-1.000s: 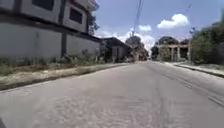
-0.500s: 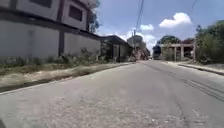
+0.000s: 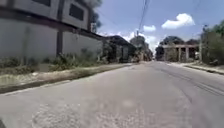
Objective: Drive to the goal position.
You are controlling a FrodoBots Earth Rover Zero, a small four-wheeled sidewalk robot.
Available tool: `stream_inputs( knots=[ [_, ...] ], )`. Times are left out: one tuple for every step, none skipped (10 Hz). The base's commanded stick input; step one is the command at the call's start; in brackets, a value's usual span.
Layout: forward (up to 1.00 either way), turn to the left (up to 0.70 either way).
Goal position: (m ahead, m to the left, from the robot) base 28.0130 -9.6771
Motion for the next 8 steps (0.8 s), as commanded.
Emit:
stream_inputs(
  knots=[
    [1.00, -0.37],
    [1.00, -0.37],
    [1.00, -0.37],
    [1.00, -0.37],
    [1.00, -0.37],
    [1.00, -0.37],
    [1.00, -0.37],
    [1.00, -0.37]
  ],
)
